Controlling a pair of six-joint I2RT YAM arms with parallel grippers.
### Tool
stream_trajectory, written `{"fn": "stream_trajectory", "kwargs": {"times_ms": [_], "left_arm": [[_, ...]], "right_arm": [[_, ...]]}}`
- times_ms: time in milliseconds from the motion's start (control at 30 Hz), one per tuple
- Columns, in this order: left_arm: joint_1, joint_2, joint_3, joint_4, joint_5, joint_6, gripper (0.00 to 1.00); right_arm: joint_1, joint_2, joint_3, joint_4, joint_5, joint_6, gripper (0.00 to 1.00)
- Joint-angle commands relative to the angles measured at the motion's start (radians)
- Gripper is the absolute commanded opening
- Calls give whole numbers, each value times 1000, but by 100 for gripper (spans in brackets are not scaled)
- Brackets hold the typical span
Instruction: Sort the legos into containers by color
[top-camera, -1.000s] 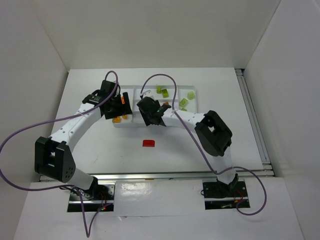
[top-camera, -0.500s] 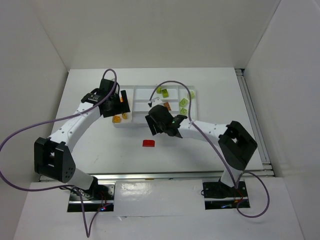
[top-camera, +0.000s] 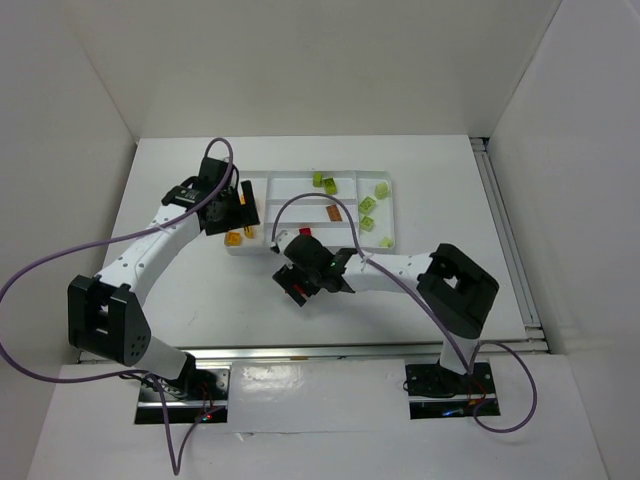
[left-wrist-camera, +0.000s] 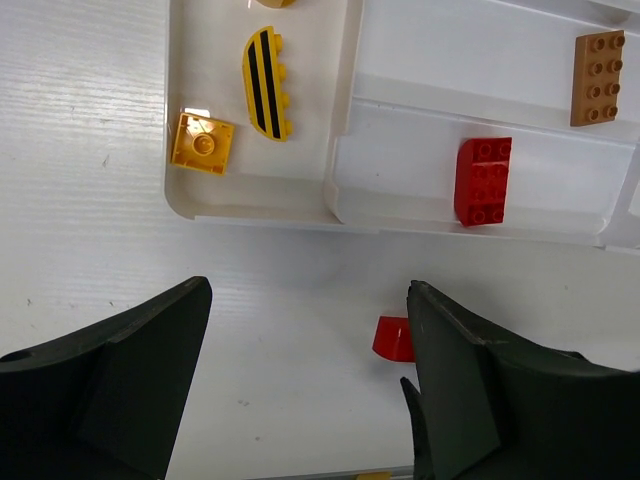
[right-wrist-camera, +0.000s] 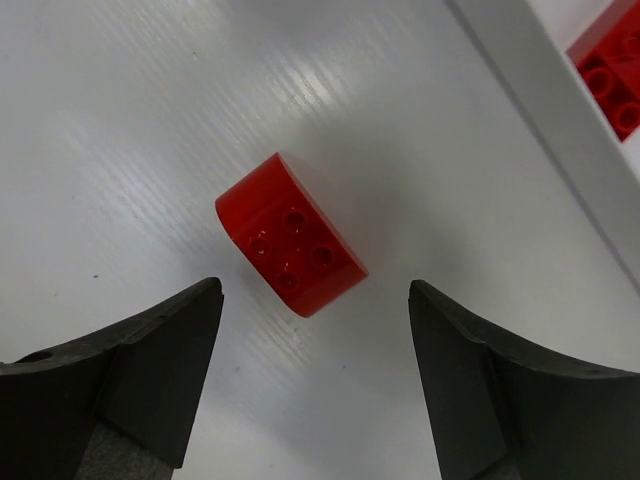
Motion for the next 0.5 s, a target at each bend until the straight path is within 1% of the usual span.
{"fn": "stream_trajectory", "kwargs": {"times_ms": [0,67,100,133,200,333,367,400,467], "left_arm": [[4,-21,33,4,12,11,90],[4,-21,33,4,12,11,90],[4,-21,42,4,12,11,90],[4,-21,42,4,12,11,90],[4,-21,51,-5,12,11,90],[4,-21,51,-6,12,11,90],[4,-21,51,-6,12,11,90],[4,-21,51,-6,12,11,90],[4,-21,51,-6,1,11,90]], "right_arm": [[6,49,33,53,-20,-47,81],[6,84,68,53,-30,-57,76],[6,96,79,53,-52,-57,76],[6,118,79,44,-53,-57,73],[6,132,89,53,-53,-57,72],[6,117,89,76,-23,-38,61],[6,107,76,86,-23,-29,56],[6,97,76,87,-23,-29,48],[6,59,64,87,4,-17,40]]}}
